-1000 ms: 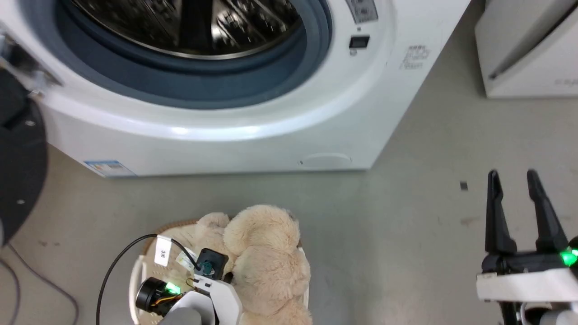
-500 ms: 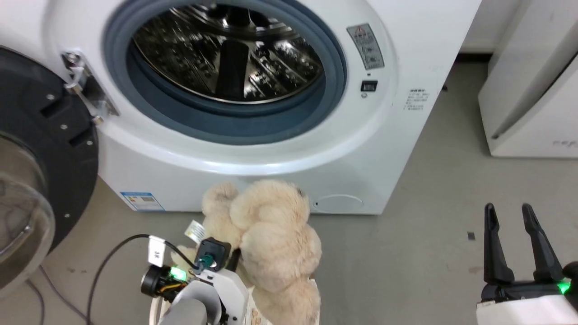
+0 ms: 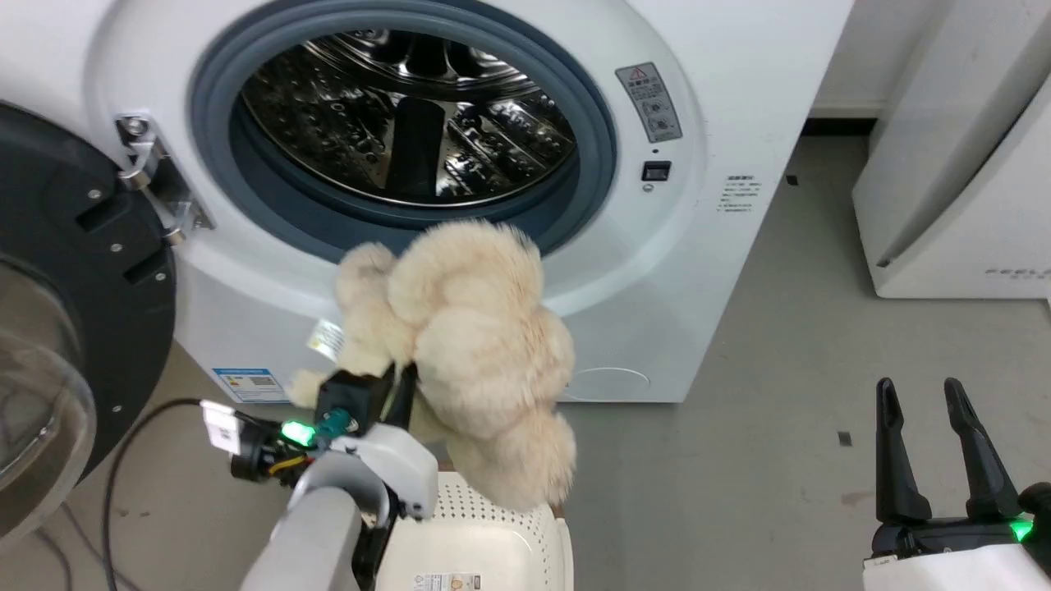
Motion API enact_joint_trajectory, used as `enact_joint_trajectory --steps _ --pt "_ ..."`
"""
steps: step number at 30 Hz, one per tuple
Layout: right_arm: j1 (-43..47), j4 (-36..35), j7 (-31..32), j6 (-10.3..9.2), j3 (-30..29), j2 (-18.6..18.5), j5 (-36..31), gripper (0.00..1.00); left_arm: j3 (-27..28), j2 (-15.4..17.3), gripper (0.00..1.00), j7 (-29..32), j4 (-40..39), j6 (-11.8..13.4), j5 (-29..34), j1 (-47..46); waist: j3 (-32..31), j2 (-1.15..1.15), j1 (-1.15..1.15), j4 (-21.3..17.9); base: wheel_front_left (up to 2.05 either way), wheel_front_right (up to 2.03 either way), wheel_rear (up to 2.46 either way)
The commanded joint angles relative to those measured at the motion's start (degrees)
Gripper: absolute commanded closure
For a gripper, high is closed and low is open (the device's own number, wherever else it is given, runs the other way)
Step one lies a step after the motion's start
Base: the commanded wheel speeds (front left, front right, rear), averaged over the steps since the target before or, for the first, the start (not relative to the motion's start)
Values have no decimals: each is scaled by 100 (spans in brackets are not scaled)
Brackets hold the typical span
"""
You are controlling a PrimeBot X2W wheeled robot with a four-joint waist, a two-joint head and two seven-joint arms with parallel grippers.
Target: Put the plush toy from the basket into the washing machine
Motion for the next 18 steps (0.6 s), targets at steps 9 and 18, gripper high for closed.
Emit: enact_joint_trajectory --steps 9,18 --pt "-193 -124 -25 -4 29 -3 29 0 491 118 100 -39 -360 269 72 -684 449 0 1 -387 0 0 0" --pt "-661 -216 -25 -4 80 -3 81 0 824 295 100 -39 -170 297 220 -1795 1367 0 1 -756 0 0 0"
